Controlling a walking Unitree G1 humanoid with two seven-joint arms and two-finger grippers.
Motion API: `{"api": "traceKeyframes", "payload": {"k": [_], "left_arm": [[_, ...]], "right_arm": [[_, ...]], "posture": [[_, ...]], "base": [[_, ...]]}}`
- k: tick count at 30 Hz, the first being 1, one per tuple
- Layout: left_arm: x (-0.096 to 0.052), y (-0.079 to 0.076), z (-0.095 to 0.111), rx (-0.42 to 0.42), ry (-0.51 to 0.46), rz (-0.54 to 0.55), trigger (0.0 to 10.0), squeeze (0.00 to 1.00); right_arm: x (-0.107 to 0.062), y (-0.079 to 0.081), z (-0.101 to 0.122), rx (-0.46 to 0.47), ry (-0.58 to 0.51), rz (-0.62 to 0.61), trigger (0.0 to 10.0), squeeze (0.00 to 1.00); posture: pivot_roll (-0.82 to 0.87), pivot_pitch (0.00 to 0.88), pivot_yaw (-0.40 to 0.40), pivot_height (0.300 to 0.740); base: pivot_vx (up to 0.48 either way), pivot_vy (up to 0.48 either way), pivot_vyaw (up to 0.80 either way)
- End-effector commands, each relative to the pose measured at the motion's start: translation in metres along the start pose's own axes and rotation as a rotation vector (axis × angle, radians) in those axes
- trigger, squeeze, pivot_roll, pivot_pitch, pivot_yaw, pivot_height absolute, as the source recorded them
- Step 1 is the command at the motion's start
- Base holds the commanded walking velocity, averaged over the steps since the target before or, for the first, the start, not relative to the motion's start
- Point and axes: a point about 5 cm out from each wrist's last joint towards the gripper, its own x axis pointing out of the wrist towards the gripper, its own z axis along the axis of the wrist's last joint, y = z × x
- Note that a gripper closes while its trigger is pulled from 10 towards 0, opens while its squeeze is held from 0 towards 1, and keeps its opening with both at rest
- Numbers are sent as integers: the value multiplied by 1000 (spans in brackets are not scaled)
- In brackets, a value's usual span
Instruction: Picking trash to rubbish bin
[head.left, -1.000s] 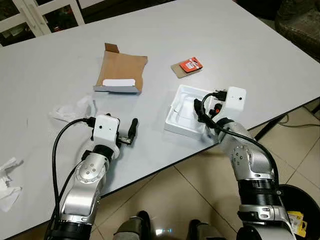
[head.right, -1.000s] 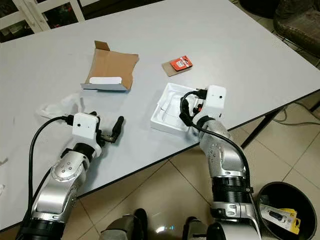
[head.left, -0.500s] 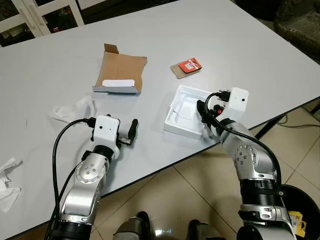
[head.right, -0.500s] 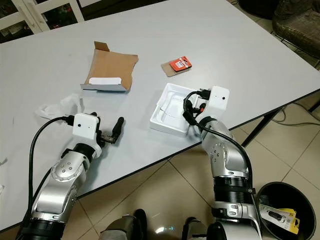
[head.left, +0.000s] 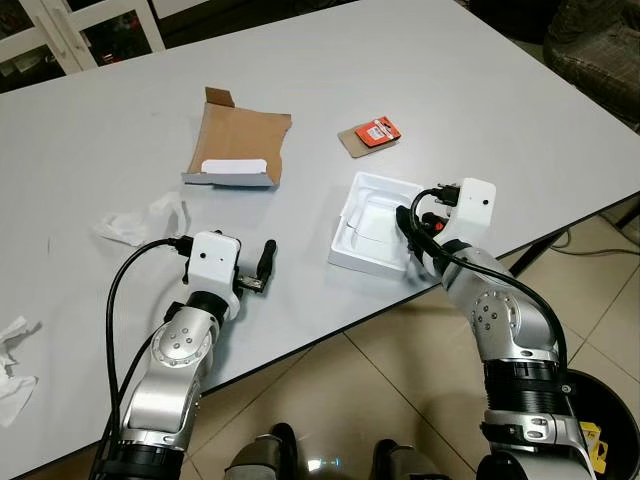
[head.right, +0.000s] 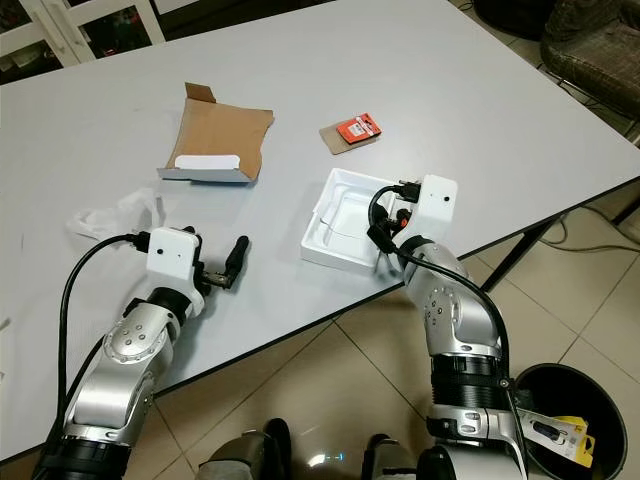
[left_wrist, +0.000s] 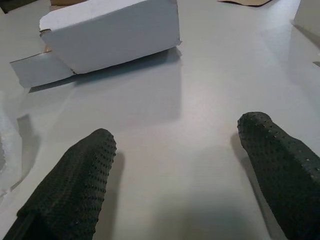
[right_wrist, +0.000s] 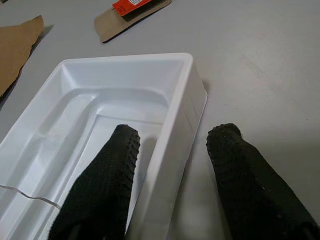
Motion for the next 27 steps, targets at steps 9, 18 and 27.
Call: {"api": "traceKeyframes", "payload": {"k": [9, 18, 27], "left_arm": [[-3, -2, -3, 15, 17, -6, 10000, 0], [-2, -2, -3, 19, 14, -2, 10000, 0], [-1, -3, -2, 20, 11, -2, 10000, 0]], "right_arm": [[-2, -5, -43, 39, 205, -13, 0, 0], [-2, -7, -41, 25, 195, -22, 0, 0], [-2, -9, -35, -13, 165, -33, 941, 0]], "posture": [[27, 244, 55, 740], [27, 244, 55, 740], [23, 239, 56, 740]], "base": [[0, 0, 0], [0, 0, 0], [0, 0, 0]]}}
